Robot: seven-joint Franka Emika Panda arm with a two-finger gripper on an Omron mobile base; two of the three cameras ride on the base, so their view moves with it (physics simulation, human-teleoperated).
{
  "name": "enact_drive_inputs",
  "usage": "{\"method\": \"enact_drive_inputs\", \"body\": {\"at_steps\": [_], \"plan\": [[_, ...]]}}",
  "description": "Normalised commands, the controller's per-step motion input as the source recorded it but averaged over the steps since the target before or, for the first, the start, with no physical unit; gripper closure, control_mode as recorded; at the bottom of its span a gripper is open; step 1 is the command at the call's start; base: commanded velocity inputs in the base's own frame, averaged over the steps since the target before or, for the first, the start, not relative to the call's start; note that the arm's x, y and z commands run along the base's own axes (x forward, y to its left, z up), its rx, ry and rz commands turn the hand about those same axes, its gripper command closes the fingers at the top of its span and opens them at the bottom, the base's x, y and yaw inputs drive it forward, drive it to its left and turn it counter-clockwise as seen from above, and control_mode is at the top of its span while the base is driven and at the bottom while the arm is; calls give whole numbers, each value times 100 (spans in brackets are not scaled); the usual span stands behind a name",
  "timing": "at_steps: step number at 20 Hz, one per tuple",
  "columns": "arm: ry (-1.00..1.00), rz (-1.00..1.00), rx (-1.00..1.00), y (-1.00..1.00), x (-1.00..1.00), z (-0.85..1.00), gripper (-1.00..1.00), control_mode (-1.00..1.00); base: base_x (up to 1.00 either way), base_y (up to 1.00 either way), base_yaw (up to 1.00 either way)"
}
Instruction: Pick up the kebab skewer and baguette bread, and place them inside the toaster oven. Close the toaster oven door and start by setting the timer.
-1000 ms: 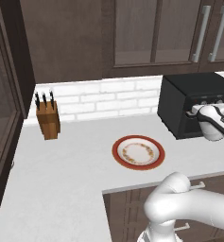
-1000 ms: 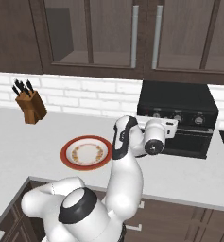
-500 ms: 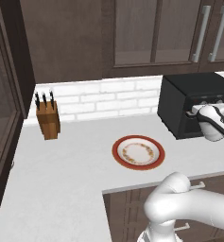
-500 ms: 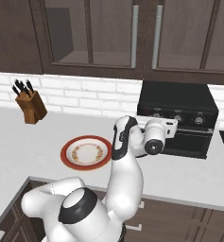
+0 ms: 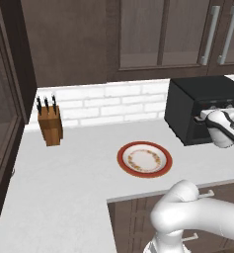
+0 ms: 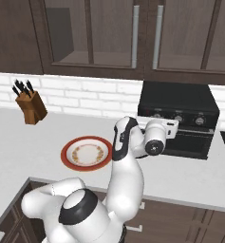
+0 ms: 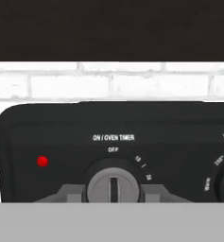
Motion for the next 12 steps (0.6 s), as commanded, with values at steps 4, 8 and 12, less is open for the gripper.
{"method": "enact_drive_inputs", "body": {"at_steps": [4,8,12], "plan": [[-4,0,0,0,-4,0,100,-100,0,0,0],[-10,0,2,0,0,0,100,-100,0,0,0],[-7,0,8,-1,0,0,100,-100,0,0,0]]}}
